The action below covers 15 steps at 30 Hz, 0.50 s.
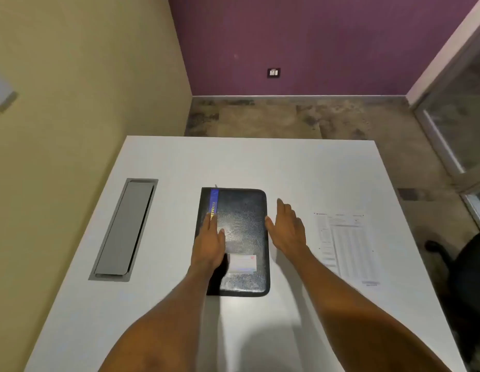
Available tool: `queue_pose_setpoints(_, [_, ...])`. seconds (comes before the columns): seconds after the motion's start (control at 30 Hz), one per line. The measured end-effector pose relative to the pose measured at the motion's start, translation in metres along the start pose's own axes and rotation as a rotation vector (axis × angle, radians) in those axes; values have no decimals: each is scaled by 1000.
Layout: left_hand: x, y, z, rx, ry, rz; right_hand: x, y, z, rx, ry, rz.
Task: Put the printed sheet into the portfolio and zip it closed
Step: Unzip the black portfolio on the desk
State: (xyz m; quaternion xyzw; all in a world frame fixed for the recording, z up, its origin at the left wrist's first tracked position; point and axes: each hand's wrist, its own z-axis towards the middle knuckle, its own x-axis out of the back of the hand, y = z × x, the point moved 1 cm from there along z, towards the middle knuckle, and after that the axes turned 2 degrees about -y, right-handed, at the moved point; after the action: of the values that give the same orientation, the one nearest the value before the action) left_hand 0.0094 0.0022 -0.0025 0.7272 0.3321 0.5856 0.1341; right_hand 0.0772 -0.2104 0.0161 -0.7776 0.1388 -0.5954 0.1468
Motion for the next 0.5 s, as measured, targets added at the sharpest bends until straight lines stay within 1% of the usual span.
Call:
queue_pose_setpoints(0.3, [-1, -32, 76, 82, -106, 220, -32, -12, 54, -44, -189, -13])
queue_pose_setpoints(0.37, [0, -35, 96, 99, -103, 259, -37, -14, 70, -48, -200, -24])
queue_pose_setpoints(0.5, [4, -37, 141, 120, -130, 314, -44, -17, 108, -57, -161, 10])
